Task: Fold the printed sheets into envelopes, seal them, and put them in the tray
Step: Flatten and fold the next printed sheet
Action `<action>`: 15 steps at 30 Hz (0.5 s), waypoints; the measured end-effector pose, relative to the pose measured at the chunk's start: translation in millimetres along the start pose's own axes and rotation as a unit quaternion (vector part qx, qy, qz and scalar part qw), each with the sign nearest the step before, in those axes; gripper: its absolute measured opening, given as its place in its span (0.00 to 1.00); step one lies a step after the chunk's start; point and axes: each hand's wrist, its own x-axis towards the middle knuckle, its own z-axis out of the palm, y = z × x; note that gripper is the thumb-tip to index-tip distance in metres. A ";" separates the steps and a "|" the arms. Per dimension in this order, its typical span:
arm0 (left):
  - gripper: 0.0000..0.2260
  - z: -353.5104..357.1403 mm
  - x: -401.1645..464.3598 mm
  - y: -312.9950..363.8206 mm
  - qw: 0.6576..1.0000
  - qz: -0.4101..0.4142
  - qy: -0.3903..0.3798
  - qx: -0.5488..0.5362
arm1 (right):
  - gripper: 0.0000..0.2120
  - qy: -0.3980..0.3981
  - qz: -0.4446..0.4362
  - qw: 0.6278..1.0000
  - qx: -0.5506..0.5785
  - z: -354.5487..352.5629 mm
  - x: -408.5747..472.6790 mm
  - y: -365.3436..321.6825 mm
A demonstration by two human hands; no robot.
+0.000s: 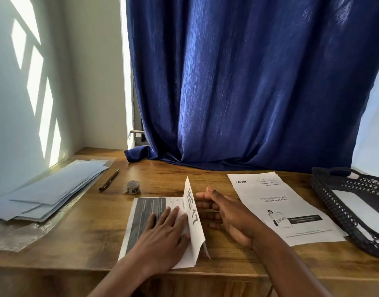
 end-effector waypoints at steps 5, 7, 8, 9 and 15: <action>0.28 -8.9 14.6 18.1 0.997 0.028 0.015 -0.076 | 0.27 0.020 -0.034 0.993 0.108 -8.8 -9.3 -1.2; 0.28 -12.6 21.9 22.4 0.989 0.036 0.035 -0.139 | 0.26 0.046 -0.047 0.991 0.114 -14.6 -13.1 -2.7; 0.28 -15.1 25.9 23.3 0.982 0.035 0.056 -0.176 | 0.25 0.060 -0.051 0.990 0.114 -17.9 -14.6 -3.5; 0.27 -17.4 29.6 23.2 0.972 0.031 0.076 -0.222 | 0.23 0.070 -0.052 0.990 0.114 -21.1 -15.6 -4.4; 0.23 -17.5 35.6 13.1 0.879 -0.004 0.148 -0.454 | 0.22 0.073 -0.087 0.980 0.163 -26.6 -22.9 -12.1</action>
